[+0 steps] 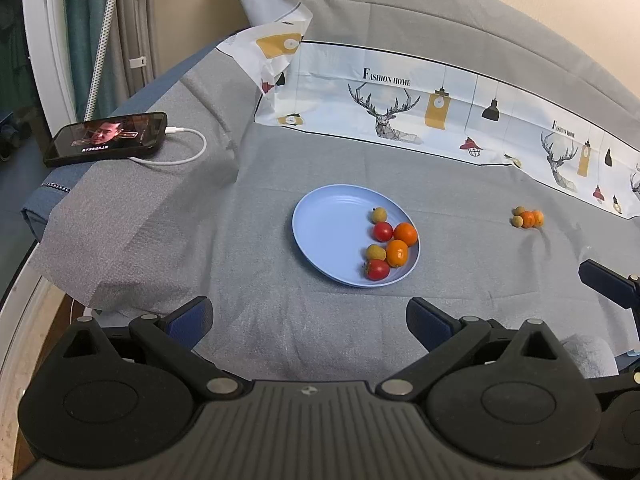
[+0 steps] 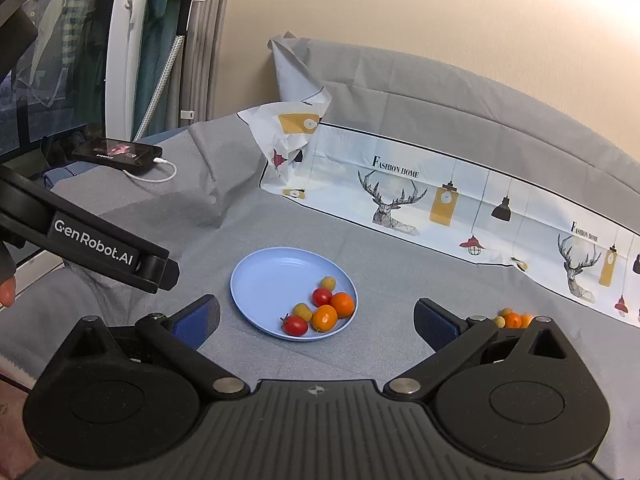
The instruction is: Organize fruits
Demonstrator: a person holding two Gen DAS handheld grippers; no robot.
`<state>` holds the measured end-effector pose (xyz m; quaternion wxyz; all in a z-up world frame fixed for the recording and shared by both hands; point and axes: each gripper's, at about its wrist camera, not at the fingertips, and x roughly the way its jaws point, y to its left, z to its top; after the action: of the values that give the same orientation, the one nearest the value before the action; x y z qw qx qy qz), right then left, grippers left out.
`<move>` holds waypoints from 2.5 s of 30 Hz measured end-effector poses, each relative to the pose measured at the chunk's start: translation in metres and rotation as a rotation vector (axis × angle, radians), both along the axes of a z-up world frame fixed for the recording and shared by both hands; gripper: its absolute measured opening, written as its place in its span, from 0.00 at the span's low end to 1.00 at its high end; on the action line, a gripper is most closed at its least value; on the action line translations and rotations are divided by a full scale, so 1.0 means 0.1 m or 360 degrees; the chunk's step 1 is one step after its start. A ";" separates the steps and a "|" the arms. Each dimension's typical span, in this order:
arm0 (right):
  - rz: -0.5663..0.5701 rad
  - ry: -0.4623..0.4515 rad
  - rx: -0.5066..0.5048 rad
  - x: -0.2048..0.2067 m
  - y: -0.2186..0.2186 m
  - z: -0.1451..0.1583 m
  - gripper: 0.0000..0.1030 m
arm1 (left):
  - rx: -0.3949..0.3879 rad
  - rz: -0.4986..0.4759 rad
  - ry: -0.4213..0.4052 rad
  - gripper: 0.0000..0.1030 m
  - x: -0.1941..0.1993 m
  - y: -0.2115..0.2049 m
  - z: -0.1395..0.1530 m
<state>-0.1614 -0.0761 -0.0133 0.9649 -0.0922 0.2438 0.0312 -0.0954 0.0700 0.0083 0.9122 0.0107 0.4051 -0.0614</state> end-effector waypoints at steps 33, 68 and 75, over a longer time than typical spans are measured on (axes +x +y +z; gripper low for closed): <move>0.0011 0.0093 0.0058 0.16 -0.09 -0.12 0.99 | 0.0091 -0.0037 0.0074 1.00 0.17 -0.12 -0.12; -0.1264 0.0130 0.0278 1.78 -3.41 -1.36 0.99 | 0.0349 -0.0413 0.0274 1.00 2.14 -2.77 -0.87; -0.1196 0.0313 0.0343 2.58 -3.74 -1.94 0.99 | 0.0388 -0.0362 0.0377 1.00 2.45 -2.84 -1.11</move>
<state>0.0963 -0.4505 -0.2074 0.8853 0.1086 0.3470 -0.2899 0.1499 -0.2139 -0.1028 0.8372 0.1595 0.5103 -0.1154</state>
